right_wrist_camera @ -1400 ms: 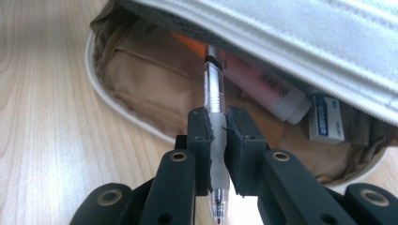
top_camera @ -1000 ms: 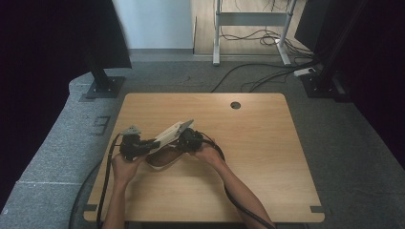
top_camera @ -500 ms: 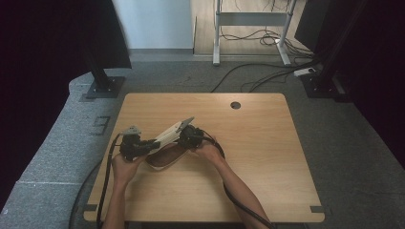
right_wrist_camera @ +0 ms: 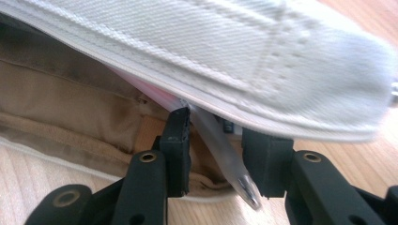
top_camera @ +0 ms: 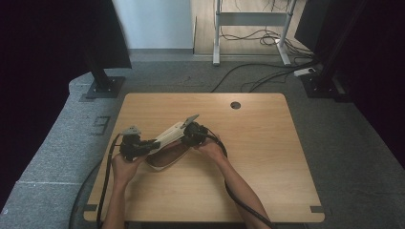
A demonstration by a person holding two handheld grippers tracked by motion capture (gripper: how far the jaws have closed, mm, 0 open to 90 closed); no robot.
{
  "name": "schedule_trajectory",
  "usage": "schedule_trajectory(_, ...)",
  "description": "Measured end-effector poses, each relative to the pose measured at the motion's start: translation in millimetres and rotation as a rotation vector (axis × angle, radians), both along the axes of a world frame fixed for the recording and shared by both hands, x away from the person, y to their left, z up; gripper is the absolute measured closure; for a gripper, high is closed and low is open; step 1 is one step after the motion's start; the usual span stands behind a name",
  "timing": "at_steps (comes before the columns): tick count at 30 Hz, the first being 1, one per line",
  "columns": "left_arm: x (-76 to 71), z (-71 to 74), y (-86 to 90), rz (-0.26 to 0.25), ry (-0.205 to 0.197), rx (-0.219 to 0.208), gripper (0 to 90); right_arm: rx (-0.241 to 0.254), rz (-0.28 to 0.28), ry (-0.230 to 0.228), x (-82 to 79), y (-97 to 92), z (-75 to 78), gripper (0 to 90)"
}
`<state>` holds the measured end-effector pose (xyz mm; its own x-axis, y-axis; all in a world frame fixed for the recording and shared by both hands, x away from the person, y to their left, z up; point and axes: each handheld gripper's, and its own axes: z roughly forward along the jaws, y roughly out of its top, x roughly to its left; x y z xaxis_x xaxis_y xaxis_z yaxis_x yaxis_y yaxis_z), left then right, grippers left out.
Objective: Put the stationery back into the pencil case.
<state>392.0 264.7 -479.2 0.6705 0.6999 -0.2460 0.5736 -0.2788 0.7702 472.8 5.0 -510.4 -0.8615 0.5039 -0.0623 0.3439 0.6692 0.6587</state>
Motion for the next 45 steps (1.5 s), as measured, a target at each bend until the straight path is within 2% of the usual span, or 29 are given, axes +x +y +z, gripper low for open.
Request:
schedule_trajectory(7, 0.2, -0.2, 0.1, -0.001, -0.001, 0.001, 75.5, 0.016, -0.04, -0.01, 1.8, -20.8, 9.5, 59.7)
schedule_trajectory(11, 0.4, -0.5, -0.2, -0.001, -0.001, 0.002, 75.5, 0.032, -0.065, 0.014, 2.1, -35.2, 11.6, 61.0)
schedule_trajectory(18, 0.6, -0.9, -0.3, 0.001, 0.001, 0.0, 75.4, 0.043, -0.074, 0.068, -0.9, -47.9, 2.3, 65.9)
schedule_trajectory(23, 0.5, -0.9, -0.5, -0.002, -0.001, 0.001, 75.4, 0.038, -0.08, 0.096, 0.7, -46.6, -5.1, 70.9)
schedule_trajectory(27, 0.5, -0.9, -0.4, -0.003, 0.0, 0.0, 75.4, 0.036, -0.085, 0.101, 3.6, -42.5, -9.1, 75.9)
schedule_trajectory(40, 0.5, -1.0, -0.7, -0.008, 0.0, 0.001, 75.3, 0.046, -0.113, 0.066, 14.1, -27.6, -7.2, 81.0)
schedule_trajectory(45, 0.3, -1.1, -1.1, -0.01, 0.001, 0.003, 75.2, 0.045, -0.104, 0.061, 16.2, -18.8, -7.9, 80.5)
